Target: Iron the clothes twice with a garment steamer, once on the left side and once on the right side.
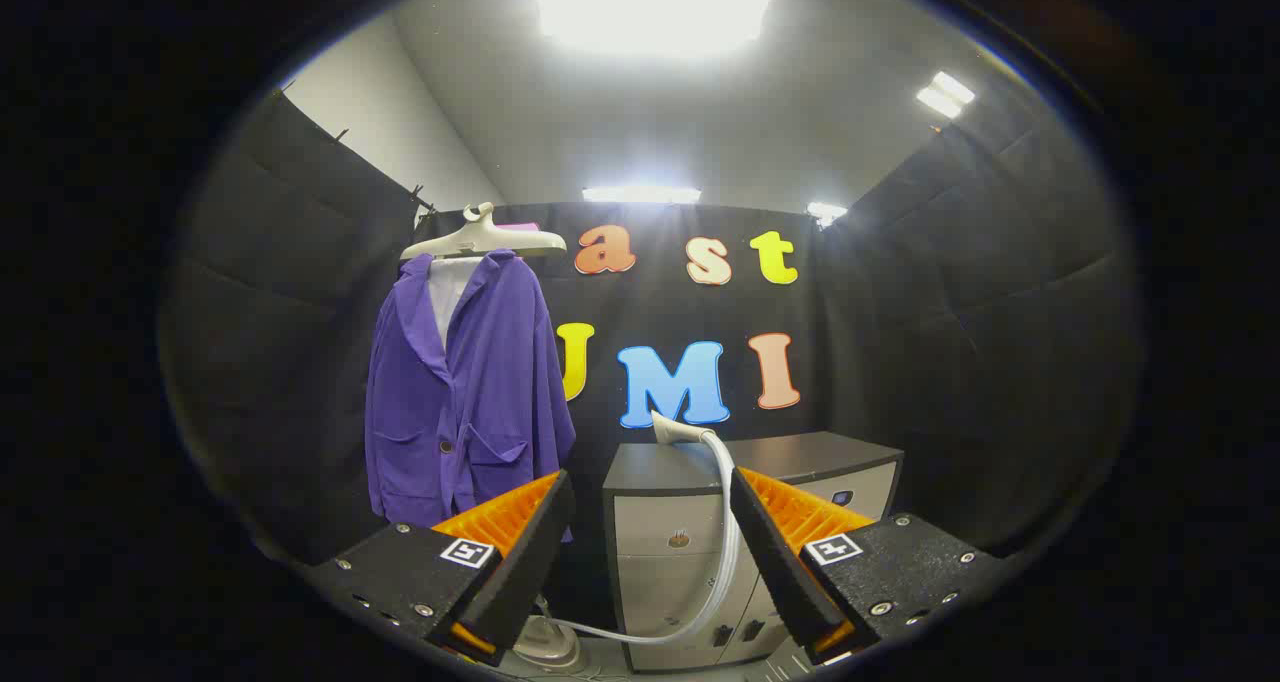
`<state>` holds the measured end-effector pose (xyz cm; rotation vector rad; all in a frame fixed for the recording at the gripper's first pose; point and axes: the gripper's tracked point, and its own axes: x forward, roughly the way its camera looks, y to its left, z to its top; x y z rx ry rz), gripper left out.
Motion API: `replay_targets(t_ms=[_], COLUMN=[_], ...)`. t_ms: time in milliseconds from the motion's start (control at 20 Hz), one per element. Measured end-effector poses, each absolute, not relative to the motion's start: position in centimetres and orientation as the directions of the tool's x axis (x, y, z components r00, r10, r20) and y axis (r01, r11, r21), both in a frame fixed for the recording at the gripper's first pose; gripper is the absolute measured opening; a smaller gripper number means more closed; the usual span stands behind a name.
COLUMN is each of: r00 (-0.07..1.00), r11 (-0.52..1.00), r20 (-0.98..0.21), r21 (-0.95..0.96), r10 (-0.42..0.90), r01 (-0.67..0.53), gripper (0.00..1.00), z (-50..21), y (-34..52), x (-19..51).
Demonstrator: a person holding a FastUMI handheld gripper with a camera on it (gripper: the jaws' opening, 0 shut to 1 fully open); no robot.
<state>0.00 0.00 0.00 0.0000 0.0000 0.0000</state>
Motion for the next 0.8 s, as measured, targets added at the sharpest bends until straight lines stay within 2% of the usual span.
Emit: replay_targets(t_ms=[800], r00=[1.000], r11=[0.998], r20=[-0.023], r21=[0.068], r10=[0.019], r01=[-0.018], gripper=[0.96], z=[0.3], y=[-0.4], x=[-0.2])
